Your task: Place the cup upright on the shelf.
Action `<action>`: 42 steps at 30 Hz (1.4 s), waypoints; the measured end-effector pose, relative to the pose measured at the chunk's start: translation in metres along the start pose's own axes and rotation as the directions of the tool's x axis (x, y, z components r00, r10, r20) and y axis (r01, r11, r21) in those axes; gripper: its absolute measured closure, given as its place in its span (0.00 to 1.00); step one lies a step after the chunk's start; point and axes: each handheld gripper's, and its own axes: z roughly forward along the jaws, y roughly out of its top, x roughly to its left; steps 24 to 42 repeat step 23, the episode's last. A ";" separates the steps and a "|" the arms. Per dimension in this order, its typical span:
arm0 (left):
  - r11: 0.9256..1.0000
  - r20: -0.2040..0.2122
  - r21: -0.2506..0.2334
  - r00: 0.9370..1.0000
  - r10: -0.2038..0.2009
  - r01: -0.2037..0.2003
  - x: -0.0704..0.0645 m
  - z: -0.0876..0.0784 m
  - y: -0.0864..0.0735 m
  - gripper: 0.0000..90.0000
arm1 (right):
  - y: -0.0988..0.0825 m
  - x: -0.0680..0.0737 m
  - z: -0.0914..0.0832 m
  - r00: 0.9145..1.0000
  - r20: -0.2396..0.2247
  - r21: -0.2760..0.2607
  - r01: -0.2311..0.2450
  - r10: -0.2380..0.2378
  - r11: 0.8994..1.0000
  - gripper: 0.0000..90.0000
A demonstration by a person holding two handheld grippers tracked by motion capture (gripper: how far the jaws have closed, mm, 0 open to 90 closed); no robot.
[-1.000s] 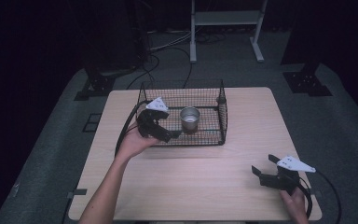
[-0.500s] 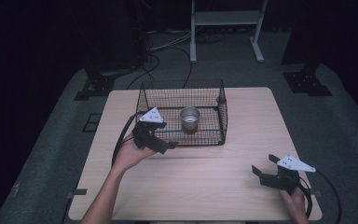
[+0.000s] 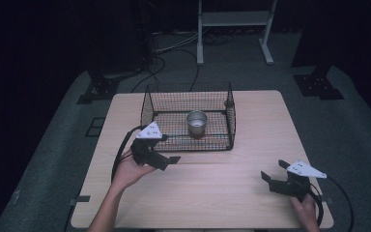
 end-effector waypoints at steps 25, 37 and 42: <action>0.994 -0.010 -0.073 0.996 -0.085 0.085 -0.027 -0.017 -0.065 0.09 | 0.000 -0.001 0.000 1.000 -0.001 -0.004 -0.005 0.005 1.000 0.15; 0.994 -0.010 -0.073 0.996 -0.085 0.085 -0.027 -0.017 -0.065 0.09 | 0.000 -0.001 0.000 1.000 -0.001 -0.004 -0.005 0.005 1.000 0.15; 0.994 -0.010 -0.073 0.996 -0.085 0.085 -0.027 -0.017 -0.065 0.09 | 0.000 -0.001 0.000 1.000 -0.001 -0.004 -0.005 0.005 1.000 0.15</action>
